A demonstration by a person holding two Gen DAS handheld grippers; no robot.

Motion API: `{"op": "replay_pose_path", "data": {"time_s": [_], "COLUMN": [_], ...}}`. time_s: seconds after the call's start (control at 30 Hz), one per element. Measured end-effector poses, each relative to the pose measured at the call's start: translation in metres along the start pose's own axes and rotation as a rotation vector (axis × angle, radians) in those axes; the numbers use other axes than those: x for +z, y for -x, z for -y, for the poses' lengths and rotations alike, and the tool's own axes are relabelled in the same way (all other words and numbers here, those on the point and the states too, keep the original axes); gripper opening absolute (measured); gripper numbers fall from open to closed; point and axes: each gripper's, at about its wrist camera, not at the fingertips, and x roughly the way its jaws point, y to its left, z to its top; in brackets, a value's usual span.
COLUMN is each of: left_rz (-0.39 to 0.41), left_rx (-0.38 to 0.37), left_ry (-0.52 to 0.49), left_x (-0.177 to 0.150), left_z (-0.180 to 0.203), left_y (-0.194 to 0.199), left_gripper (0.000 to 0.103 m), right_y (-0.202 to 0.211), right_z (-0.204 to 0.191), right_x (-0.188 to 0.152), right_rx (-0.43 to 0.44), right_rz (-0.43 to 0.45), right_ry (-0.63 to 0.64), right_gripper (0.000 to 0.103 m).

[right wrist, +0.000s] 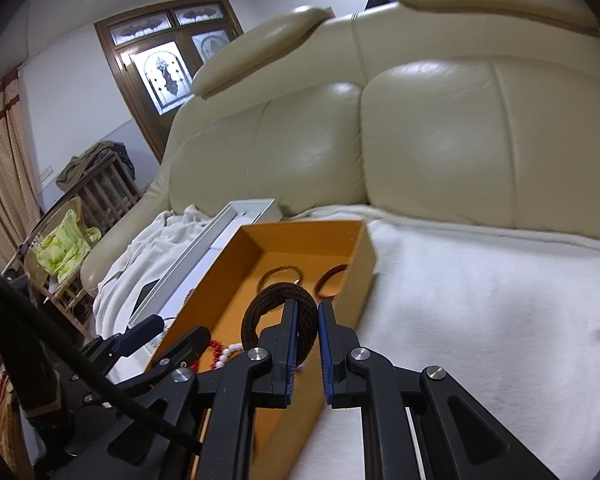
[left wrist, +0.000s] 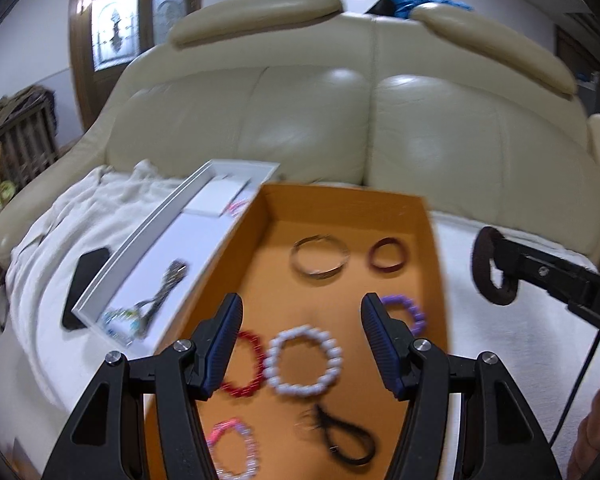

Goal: Organize jewelry
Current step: 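Open the right tool to drop the hair tie into the box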

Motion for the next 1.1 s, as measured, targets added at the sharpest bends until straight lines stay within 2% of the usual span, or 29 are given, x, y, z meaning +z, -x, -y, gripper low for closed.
{"op": "replay_pose_path", "data": {"time_s": [0.33,0.53,0.77,0.93,1.1], "left_rz": [-0.142,-0.178,-0.189,-0.195,-0.186], "left_rx": [0.121,0.136,0.136,0.136,0.141], "left_ry": [0.181,0.161,0.199,0.196,0.181], "left_x": [-0.004,-0.009,-0.009,-0.01,-0.009], "left_z": [-0.076,-0.079,-0.087,-0.086,-0.082], "left_y": [-0.021,-0.024,-0.024,-0.026,-0.024], "left_gripper": [0.062,0.062,0.063,0.062,0.062], "right_y": [-0.056,-0.103,-0.158,-0.183,-0.186], "right_z": [-0.046,-0.067,-0.082,-0.08,-0.076], "right_x": [0.0,0.0,0.007,0.006,0.005], "right_rx": [0.004,-0.058,-0.108,-0.093,-0.087], "right_rz": [-0.151,-0.274,-0.383,-0.426,-0.439], "right_ry": [0.044,0.066,0.052,-0.017,-0.036], "right_gripper": [0.012,0.012,0.012,0.013,0.014]}}
